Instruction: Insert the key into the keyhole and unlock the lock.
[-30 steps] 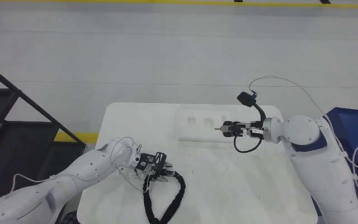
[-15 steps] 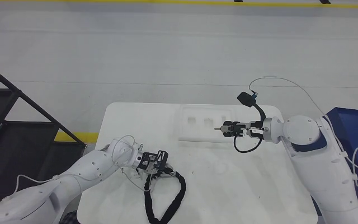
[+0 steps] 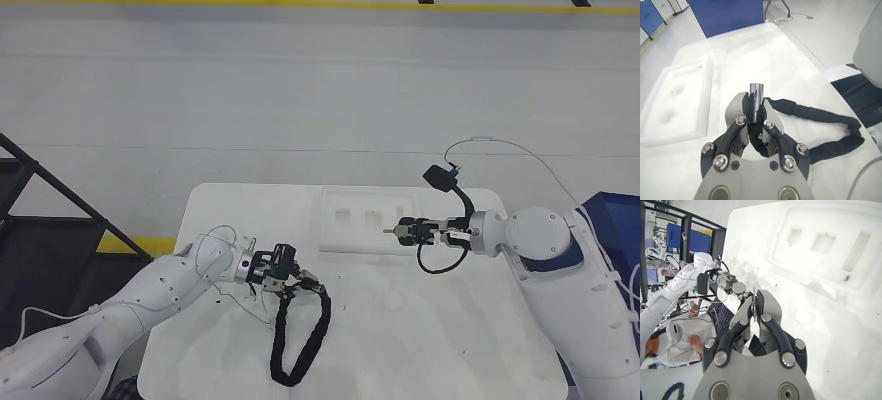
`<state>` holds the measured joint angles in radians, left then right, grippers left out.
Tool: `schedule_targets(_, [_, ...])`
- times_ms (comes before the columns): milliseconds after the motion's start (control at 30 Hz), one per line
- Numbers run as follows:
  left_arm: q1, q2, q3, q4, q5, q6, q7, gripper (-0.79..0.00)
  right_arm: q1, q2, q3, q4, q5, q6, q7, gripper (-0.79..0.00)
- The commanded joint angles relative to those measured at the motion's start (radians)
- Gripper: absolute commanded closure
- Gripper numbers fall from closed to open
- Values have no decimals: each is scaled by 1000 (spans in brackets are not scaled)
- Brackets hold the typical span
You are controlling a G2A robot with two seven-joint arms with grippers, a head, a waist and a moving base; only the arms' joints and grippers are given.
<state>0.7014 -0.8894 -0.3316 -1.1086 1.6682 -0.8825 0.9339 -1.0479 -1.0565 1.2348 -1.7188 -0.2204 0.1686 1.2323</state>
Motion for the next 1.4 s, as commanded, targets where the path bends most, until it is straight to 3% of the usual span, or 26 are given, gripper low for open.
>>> schedule_targets(0, [-9,-4,-4,-24,-4,7,11,0,0,4,-16,-12,-29,26,50,0])
schedule_targets(300, [-60,-16,-18,-107,-46,30,33,0,-14,19,-37,-77,-76,127,180,0])
schedule_targets(500, [-107,-27,-15,-171,-67,37,41,0,-92,43,75,-238,-27,155,217,0])
schedule_targets(767, [-148,-46,6,-230,-113,61,64,0,-207,72,270,-404,83,117,262,0])
schedule_targets(1033, [-175,-95,48,-186,-124,103,107,0,-271,86,355,-485,127,101,228,0])
schedule_targets(1367, [-175,-98,51,-184,-126,107,111,0,-288,87,356,-500,130,117,204,0])
